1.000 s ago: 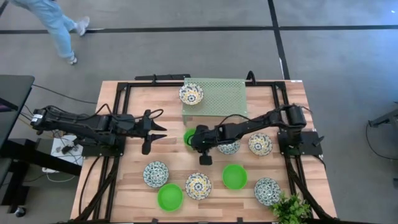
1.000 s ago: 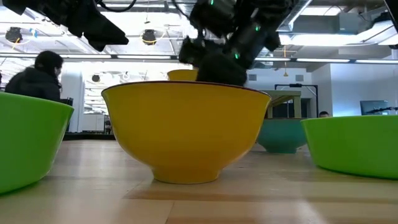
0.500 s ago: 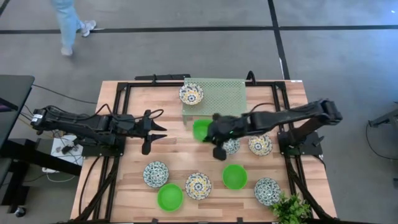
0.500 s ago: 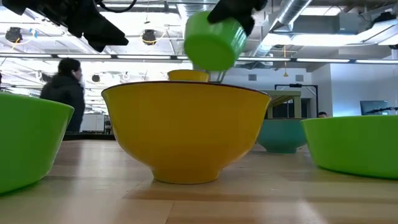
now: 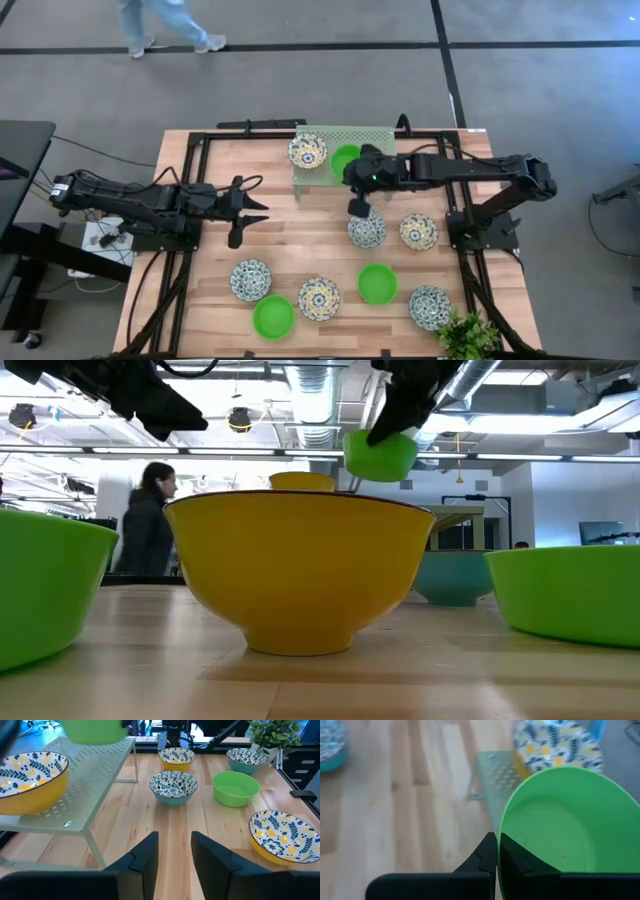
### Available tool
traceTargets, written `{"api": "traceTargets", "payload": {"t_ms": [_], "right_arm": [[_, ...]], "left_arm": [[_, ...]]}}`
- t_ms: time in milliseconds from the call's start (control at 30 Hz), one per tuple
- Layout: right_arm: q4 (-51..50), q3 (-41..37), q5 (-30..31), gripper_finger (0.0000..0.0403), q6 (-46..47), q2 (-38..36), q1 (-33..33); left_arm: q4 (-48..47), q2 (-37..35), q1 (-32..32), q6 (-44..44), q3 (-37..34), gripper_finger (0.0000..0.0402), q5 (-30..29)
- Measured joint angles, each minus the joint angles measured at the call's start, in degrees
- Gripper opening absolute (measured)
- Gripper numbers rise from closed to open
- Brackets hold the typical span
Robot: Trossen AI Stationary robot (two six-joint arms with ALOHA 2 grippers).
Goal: Pick & Place Mini bowls
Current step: Put the top green bowl on the shelf
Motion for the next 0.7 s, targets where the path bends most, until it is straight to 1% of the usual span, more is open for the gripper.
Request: {"api": "traceTargets", "payload": {"t_ms": [167, 233, 300, 367, 433, 700], "right_arm": [[-0.62, 0.02, -0.51, 0.0001, -1.24, 1.22, -4.76], [-1.75, -0.11, -1.94, 0.0001, -2.00, 1.43, -6.36], [-0.45, 0.08, -3.52, 0.0000, -2.76, 2.21, -7.62], [-1.66, -0.11, -3.85, 0.0000, -2.80, 2.41, -8.79], [-0.29, 0.05, -3.99, 0.0000, -3.22, 2.97, -9.55], [-0.13, -0.04, -5.81, 0.0003, -4.29, 3.06, -12.05]], "left_arm": [[0.00, 0.00, 0.00, 0.02, 0.00, 0.0117, 0.02], [0.05, 0.00, 0.00, 0.02, 0.00, 0.0117, 0.00], [0.03, 0.00, 0.00, 0.02, 0.00, 0.0117, 0.01], [0.03, 0.00, 0.00, 0.02, 0.00, 0.0117, 0.00], [0.03, 0.00, 0.00, 0.02, 0.00, 0.0117, 0.02], [0.05, 0.01, 0.00, 0.02, 0.00, 0.0117, 0.02]]}}
